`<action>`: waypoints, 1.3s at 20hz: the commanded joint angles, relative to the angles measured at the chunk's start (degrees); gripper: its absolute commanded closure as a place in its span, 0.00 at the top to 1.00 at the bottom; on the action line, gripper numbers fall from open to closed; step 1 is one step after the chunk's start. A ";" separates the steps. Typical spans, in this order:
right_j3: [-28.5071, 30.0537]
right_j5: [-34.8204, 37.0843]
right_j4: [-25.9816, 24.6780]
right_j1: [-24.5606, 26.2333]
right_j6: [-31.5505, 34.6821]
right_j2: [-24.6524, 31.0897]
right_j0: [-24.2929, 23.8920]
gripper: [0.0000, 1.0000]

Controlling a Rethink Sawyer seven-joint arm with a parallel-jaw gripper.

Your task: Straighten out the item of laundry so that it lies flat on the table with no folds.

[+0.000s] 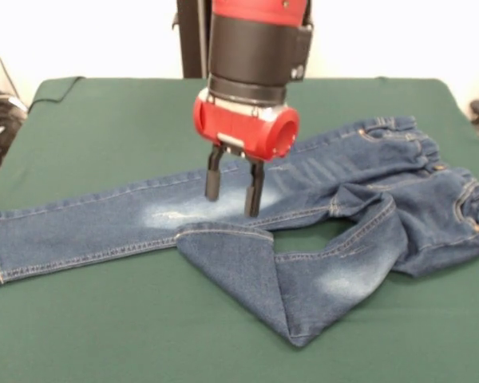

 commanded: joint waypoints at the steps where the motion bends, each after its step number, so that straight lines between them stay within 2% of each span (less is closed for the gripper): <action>1: -3.26 -0.67 2.64 9.42 7.39 3.56 2.83 1.00; 11: -8.92 0.34 7.07 11.12 11.38 1.16 7.55 1.00; 16: -9.28 0.03 8.78 11.30 11.53 0.17 8.82 1.00; 20: -9.76 1.81 8.99 11.74 10.04 -0.99 8.96 1.00; 26: -12.31 3.50 7.08 15.18 7.89 -6.56 9.32 1.00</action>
